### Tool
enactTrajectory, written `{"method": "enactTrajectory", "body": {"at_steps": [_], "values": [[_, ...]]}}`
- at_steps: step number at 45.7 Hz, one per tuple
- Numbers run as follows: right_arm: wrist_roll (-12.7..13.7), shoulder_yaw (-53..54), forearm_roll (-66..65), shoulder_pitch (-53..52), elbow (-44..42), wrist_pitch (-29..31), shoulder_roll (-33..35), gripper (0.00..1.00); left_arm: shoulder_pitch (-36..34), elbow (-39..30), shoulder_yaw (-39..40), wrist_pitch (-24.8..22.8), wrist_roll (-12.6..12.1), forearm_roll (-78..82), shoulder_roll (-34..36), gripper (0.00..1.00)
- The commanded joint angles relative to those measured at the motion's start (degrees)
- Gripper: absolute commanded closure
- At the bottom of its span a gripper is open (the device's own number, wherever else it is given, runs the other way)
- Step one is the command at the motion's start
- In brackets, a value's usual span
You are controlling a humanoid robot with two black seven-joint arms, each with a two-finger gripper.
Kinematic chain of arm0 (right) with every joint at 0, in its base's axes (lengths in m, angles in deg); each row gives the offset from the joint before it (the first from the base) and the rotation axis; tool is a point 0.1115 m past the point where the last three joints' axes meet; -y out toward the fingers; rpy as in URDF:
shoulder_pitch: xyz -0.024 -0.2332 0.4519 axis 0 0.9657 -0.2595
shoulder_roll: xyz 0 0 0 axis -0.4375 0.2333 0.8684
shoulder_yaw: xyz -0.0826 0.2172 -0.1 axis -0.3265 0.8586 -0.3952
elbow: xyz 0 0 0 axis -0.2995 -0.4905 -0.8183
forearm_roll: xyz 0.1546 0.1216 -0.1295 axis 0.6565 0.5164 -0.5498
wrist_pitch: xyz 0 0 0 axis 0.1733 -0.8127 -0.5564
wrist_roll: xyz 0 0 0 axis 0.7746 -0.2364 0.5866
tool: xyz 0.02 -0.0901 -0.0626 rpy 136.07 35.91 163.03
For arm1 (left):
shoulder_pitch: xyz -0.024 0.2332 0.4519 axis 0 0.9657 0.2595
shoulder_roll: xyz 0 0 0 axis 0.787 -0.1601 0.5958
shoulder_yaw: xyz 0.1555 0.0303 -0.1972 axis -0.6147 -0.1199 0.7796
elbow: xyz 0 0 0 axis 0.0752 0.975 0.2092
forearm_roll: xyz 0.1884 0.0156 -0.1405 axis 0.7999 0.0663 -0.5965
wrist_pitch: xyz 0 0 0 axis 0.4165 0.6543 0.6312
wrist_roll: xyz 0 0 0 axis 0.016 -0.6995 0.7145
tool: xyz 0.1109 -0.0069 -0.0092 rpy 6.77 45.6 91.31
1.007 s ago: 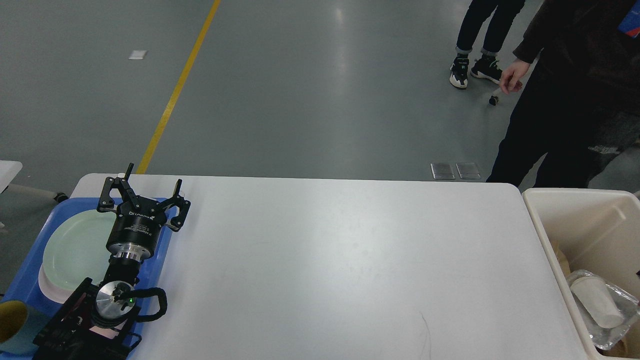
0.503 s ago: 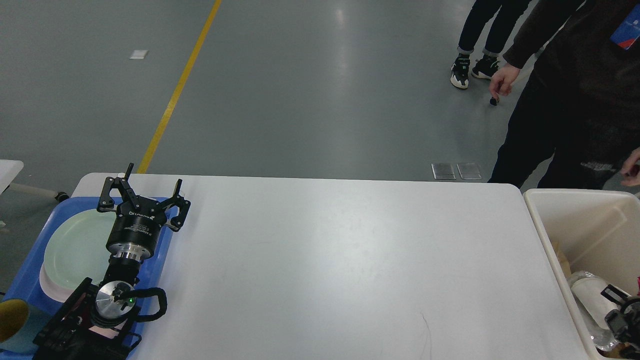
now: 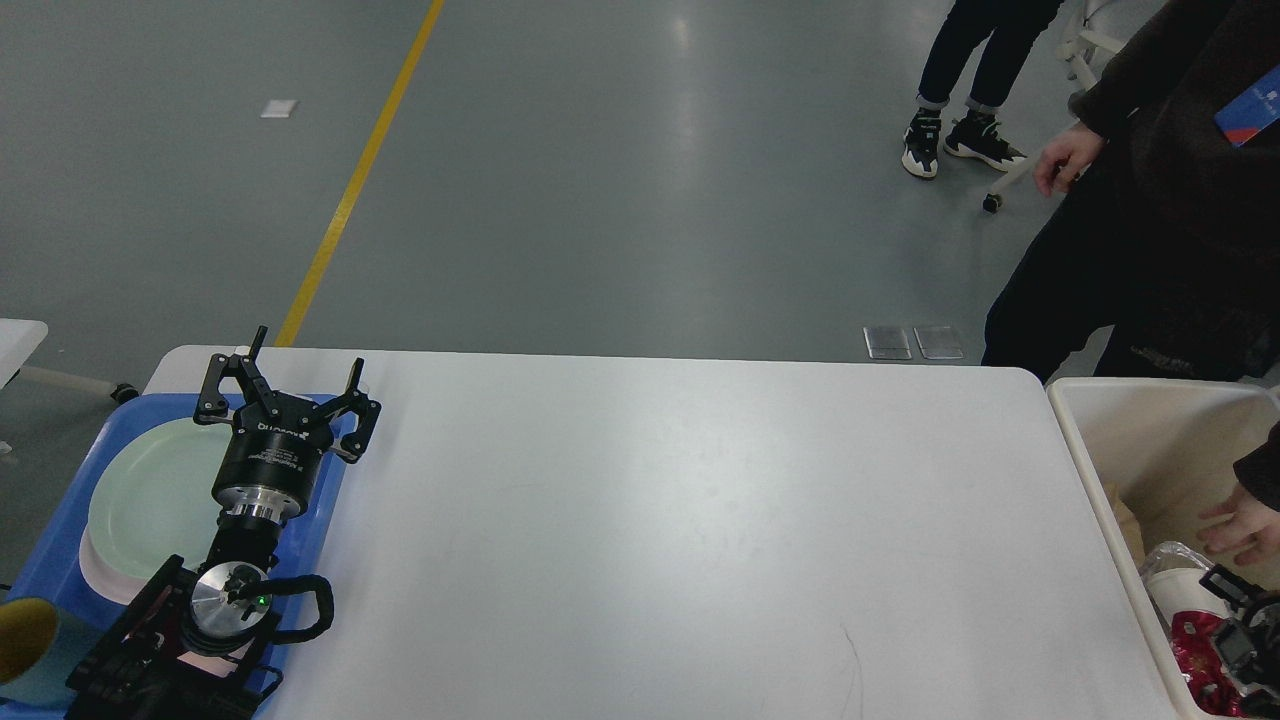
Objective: Tidy desktop
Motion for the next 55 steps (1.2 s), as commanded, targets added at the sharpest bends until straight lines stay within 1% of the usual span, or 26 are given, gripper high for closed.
{"method": "enactTrajectory", "body": {"at_steps": [1,8,14,19,21,24,26,30,33,34,35,37,39,42,45,49,51,55], "values": [[0.0,4.61,0.01,-0.5,-0.12,-0.08,0.51,0.0,0.0,-0.01,-0.02,0.01,-0.01,0.0,0.0,0.04],[0.09,19.98,0.01,-5.77,0.58,-0.08,2.0,0.0,0.0,-0.01,-0.02,0.0,-0.01,0.0,0.0,0.04],[0.0,37.03,0.01,-9.47,3.21,0.44,2.18,0.0,0.0,-0.01,-0.02,0.01,-0.01,0.0,0.0,0.04],[-0.79,50.22,-0.07,-9.82,6.55,0.27,4.28,0.0,0.0,-0.01,-0.02,0.01,-0.01,0.0,0.0,0.04],[-2.19,54.18,-0.07,-10.69,8.74,0.27,5.51,0.0,0.0,-0.01,-0.02,0.01,-0.01,0.0,0.0,0.04],[-5.96,59.54,-0.07,-10.96,12.87,0.27,7.53,0.0,0.0,-0.01,-0.02,0.01,-0.01,0.0,0.0,0.04],[-9.47,63.93,-0.07,-10.61,15.6,0.27,8.33,0.0,0.0,-0.01,-0.02,-0.08,-0.01,0.0,0.0,0.04],[-18.26,75.0,-0.07,-7.99,20.17,0.44,8.59,0.0,0.0,-0.01,-0.02,0.01,-0.01,0.0,0.0,0.04],[-25.37,83.35,-0.6,-4.38,23.25,0.71,8.68,0.0,0.0,-0.01,-0.02,0.01,-0.01,0.0,0.0,0.04],[-28.44,86.25,-1.04,-3.07,25.09,0.97,8.6,0.0,0.0,-0.01,-0.02,-0.08,-0.01,0.0,0.0,0.04],[-30.04,88.45,-1.13,-2.1,26.5,1.06,8.59,0.0,0.0,-0.01,-0.02,0.0,-0.01,0.0,0.0,0.04],[-32.16,91.54,-1.3,-0.16,28.96,1.32,8.25,0.0,0.0,-0.01,-0.02,0.01,-0.01,0.0,0.0,0.04],[-32.69,93.83,-1.3,1.77,32.12,1.85,7.89,0.0,0.0,-0.01,0.06,0.0,-0.01,0.0,0.0,0.04],[-32.52,97.08,-1.3,5.2,36.43,4.74,7.11,0.0,0.0,-0.01,-0.02,0.01,-0.01,0.0,0.0,0.04],[-32.17,100.59,-1.3,8.19,38.46,10.7,5.52,0.0,0.0,-0.01,0.06,-0.08,0.08,0.0,0.0,0.04],[-31.55,106.13,-1.39,10.83,38.9,18.1,2.45,0.0,0.0,-0.01,-0.02,0.01,-0.01,0.0,0.0,0.04],[-31.29,108.42,-1.57,11.97,39.34,19.51,0.52,0.0,0.0,-0.01,-0.02,0.01,0.08,0.0,0.0,0.04],[-31.2,110.01,-4.63,12.94,41.01,19.6,-0.98,0.0,0.0,-0.01,-0.02,0.0,-0.01,0.0,0.0,0.04]]}}
